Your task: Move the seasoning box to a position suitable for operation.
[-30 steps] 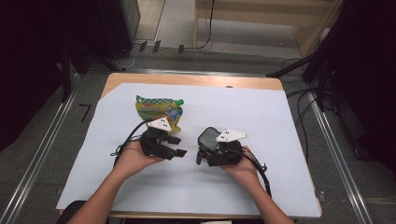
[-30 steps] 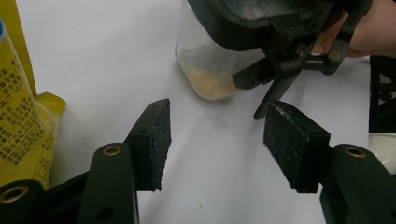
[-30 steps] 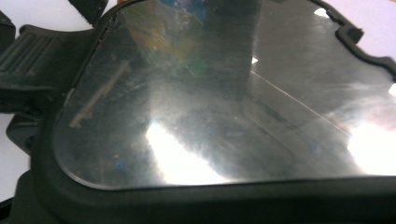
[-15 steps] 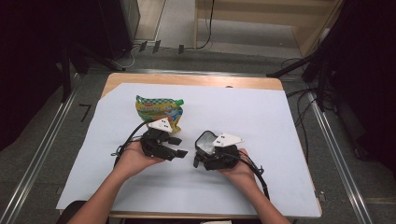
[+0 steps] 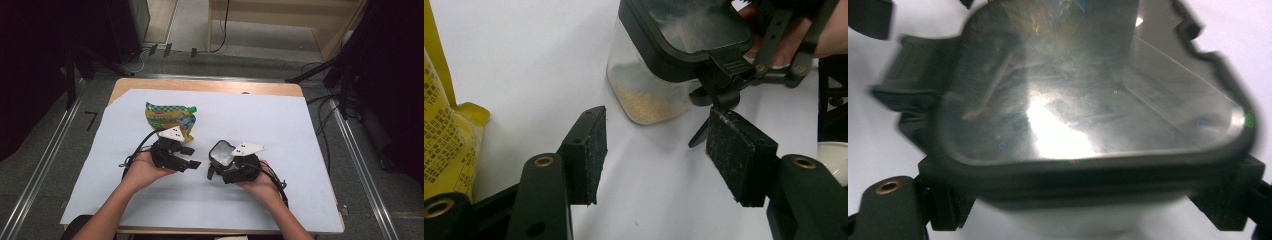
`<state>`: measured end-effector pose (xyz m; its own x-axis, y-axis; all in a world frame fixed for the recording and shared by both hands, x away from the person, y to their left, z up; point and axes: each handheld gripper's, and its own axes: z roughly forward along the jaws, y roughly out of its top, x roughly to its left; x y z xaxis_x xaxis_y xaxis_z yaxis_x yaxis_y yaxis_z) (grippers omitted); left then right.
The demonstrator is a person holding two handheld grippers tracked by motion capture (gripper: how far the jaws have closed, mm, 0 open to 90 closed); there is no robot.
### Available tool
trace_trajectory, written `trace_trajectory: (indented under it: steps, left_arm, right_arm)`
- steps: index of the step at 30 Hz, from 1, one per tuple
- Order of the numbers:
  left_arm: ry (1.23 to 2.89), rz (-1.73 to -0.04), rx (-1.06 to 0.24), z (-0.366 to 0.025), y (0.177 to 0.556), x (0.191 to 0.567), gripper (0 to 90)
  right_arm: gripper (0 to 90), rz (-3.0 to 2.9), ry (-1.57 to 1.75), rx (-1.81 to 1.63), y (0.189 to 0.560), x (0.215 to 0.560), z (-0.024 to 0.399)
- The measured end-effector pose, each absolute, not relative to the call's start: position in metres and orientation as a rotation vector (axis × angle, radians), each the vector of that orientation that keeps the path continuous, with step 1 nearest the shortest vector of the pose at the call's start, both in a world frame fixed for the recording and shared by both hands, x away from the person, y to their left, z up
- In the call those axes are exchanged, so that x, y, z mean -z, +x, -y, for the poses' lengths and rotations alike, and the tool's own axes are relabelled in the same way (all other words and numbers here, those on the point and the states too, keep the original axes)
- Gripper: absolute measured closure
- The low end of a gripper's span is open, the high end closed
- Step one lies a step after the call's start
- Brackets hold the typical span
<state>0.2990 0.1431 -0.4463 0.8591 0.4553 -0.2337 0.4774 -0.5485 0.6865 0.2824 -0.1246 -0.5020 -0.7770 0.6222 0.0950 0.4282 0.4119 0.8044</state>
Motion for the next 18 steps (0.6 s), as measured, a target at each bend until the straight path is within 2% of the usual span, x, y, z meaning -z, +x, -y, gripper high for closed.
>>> trace_trajectory:
  steps: [10,14,17,18]
  left_arm:
    - [2.229,-0.674,0.034,-0.142,0.297,0.446,44.2]
    - [2.239,-0.673,0.025,-0.142,0.296,0.445,48.2]
    - [2.227,-0.678,0.030,-0.143,0.297,0.445,51.6]
    - [2.227,-0.678,0.030,-0.143,0.297,0.445,53.4]
  right_arm:
    - [19.1,-2.456,1.002,-1.302,0.264,0.486,0.146]
    - [32.0,-2.453,0.960,-1.289,0.256,0.479,0.156]
    - [45.3,-2.448,0.961,-1.310,0.254,0.474,0.163]
    - [45.3,-2.448,0.961,-1.310,0.254,0.474,0.163]
